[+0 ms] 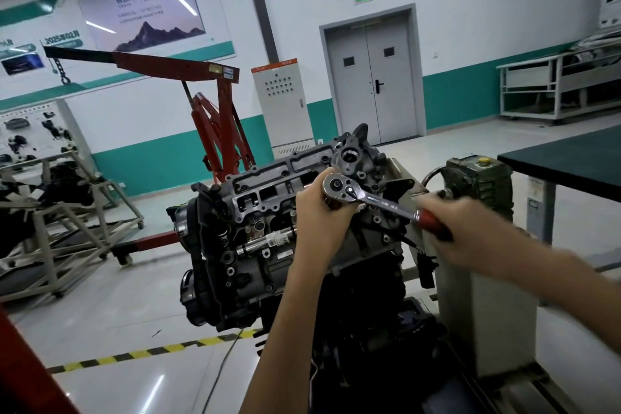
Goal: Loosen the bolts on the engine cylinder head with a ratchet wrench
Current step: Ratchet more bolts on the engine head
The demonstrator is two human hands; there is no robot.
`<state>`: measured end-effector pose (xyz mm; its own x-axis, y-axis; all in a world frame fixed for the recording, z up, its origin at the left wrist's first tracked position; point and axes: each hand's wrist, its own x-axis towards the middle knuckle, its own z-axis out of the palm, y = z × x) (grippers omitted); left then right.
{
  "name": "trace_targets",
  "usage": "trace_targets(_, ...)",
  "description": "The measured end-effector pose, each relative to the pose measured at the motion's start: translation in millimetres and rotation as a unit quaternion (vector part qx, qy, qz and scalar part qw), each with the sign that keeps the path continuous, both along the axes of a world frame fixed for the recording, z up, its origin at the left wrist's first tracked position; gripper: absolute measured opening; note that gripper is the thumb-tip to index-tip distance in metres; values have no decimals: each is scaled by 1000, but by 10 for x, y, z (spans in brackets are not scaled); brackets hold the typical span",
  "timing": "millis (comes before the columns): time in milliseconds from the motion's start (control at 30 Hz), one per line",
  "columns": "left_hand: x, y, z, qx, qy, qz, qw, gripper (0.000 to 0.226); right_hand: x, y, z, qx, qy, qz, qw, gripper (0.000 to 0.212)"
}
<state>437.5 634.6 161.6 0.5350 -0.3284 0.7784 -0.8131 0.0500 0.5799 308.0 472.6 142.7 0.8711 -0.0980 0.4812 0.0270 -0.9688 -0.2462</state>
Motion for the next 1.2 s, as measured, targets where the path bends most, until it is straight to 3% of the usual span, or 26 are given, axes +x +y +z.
trace_targets(100, -33, -75, -39, -16, -7, 11, 1000, 14, -69, 601, -419, 211, -54, 3, 976, 33)
trace_targets(167, -51, -109, -35, -23, 16, 7, 1000, 22, -8, 1010, -570, 319, -85, 8, 944, 34)
trace_targets(300, -32, -79, -9, -35, 48, -25, 998, 45, 77, 1303, -607, 365, -99, 39, 925, 33)
trace_targets(367, -14, -81, 11, -27, 53, -16, 998, 50, 18, 1022, -539, 303, -86, 36, 948, 35)
trace_targets(500, -10, -89, 56, 7, 25, 0, 1000, 51, -59, 137, -179, 54, -13, 25, 998, 28)
trace_targets(600, 35, -39, 88, 35, 19, -14, 999, 46, 9, -248, 326, -112, -26, 20, 993, 18)
trace_targets(700, 41, -7, 99, 50, 11, -13, 999, 43, 95, -309, 529, -154, -51, 13, 987, 16)
trace_targets(767, 36, -14, 55, 34, 9, -11, 999, 29, 96, -267, 348, -115, -32, 2, 993, 17)
trace_targets(833, 22, -15, 26, 15, -5, -13, 1000, 20, 35, -65, 54, -16, 0, 10, 1000, 25)
trace_targets(933, 31, -54, 33, -7, -13, -3, 1000, 29, -53, 516, -328, 168, -50, 30, 984, 38)
trace_targets(1033, -17, -96, 15, -20, 4, -3, 1000, 44, -5, 1105, -566, 334, -96, 34, 937, 38)
trace_targets(1100, -28, -88, -25, -41, 29, -21, 999, 46, 55, 1329, -616, 369, -100, 56, 922, 36)
trace_targets(1200, 0, -62, -23, -26, 47, -15, 998, 46, 47, 1188, -569, 340, -95, 55, 934, 39)
